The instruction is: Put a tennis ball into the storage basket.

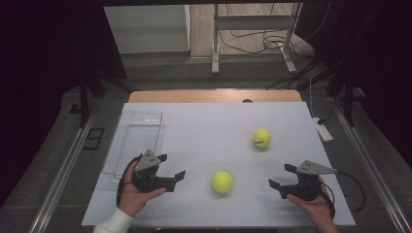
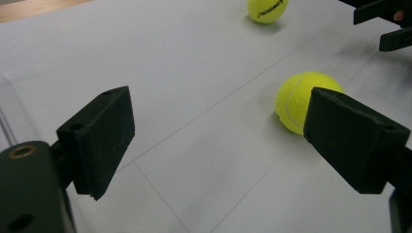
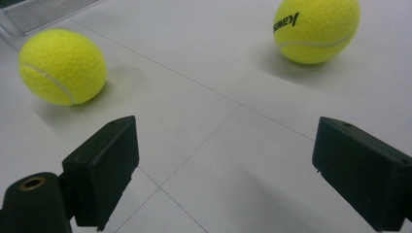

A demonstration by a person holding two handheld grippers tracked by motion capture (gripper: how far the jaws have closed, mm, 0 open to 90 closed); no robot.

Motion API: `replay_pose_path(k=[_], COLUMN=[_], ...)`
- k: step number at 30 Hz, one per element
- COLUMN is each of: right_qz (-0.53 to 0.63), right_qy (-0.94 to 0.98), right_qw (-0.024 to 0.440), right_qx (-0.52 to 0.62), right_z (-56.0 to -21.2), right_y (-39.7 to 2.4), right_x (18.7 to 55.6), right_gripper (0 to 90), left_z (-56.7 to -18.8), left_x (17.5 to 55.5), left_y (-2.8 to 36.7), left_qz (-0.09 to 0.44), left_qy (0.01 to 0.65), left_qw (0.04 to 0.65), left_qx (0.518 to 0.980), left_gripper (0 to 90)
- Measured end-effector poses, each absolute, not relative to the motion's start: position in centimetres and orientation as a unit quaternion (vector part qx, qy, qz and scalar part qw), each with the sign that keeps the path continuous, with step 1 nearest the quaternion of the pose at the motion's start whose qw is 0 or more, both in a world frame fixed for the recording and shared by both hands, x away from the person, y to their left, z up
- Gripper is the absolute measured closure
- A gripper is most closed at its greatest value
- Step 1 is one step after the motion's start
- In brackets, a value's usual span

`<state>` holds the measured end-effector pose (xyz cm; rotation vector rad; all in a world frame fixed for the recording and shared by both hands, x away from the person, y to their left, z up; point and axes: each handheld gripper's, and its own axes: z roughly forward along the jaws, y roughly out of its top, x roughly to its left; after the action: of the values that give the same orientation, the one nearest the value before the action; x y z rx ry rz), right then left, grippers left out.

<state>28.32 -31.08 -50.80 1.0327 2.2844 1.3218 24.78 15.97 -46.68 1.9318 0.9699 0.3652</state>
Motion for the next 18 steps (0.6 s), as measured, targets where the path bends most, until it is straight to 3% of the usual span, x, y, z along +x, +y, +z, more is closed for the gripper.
replay_pose_path(k=[18], right_qz=[0.462], right_qy=[0.797], right_qw=[0.157], right_qx=[0.356], right_z=[-50.8], right_y=[-30.9], right_x=[28.5], right_gripper=[10.8], left_z=[-46.5], left_x=[25.9], left_y=[14.1], left_qz=[0.127], left_qy=[0.381], left_qw=[0.455], left_qx=[0.795], left_gripper=[12.3])
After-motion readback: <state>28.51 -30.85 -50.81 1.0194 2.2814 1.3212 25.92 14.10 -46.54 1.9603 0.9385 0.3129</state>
